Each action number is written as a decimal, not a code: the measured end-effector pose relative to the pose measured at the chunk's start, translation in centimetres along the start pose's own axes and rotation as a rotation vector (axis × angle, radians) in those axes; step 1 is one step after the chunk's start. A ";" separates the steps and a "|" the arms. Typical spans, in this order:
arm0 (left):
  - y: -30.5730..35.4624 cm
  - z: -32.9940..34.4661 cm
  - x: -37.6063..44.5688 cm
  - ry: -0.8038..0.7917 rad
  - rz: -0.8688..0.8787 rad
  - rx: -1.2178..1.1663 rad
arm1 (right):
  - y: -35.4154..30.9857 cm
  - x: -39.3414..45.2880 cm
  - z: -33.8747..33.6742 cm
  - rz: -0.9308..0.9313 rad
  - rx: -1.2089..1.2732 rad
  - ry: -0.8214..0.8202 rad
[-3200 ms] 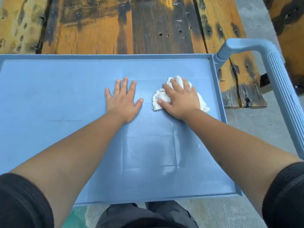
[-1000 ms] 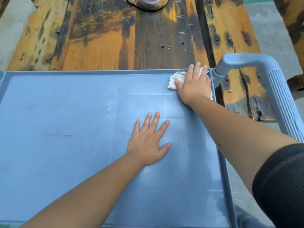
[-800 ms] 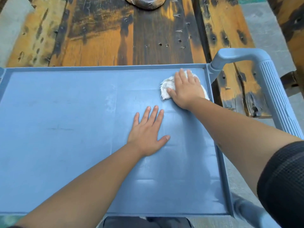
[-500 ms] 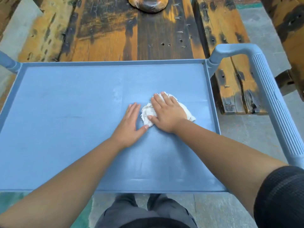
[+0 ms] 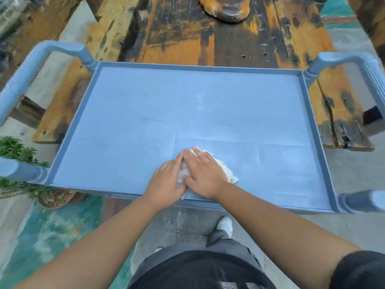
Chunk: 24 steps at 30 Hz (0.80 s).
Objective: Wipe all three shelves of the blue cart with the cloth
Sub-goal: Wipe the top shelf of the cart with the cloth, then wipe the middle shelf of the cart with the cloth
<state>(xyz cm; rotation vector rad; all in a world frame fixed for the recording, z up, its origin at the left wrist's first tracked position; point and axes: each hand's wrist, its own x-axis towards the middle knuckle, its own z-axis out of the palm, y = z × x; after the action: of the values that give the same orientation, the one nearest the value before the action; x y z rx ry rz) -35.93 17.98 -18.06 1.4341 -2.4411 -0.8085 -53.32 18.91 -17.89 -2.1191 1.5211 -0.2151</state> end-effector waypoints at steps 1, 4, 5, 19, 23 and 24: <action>-0.4 -0.3 -0.4 0.015 -0.022 0.017 | -0.7 0.1 0.0 0.026 0.102 0.042; -0.9 -0.8 -1.1 0.000 -0.053 -0.013 | -0.9 -0.8 -0.6 0.226 0.184 0.256; -0.9 -0.9 -1.1 -0.016 -0.051 -0.043 | -0.5 -1.5 -0.8 0.335 0.091 0.300; -4.7 -6.6 -10.5 -0.114 -0.364 -0.977 | -9.0 -3.4 0.9 0.529 0.330 0.208; -7.1 -7.9 -13.4 -0.160 -0.294 -0.926 | -12.7 -5.4 2.1 0.473 0.870 0.166; -7.4 -7.9 -14.1 -0.155 -0.252 -0.823 | -13.4 -6.0 2.6 0.462 1.002 0.131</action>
<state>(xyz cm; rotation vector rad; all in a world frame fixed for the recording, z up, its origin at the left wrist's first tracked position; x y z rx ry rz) -19.86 24.38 -14.05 1.3508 -1.6523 -1.7585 -43.20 28.38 -12.51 -0.9672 1.4683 -0.7639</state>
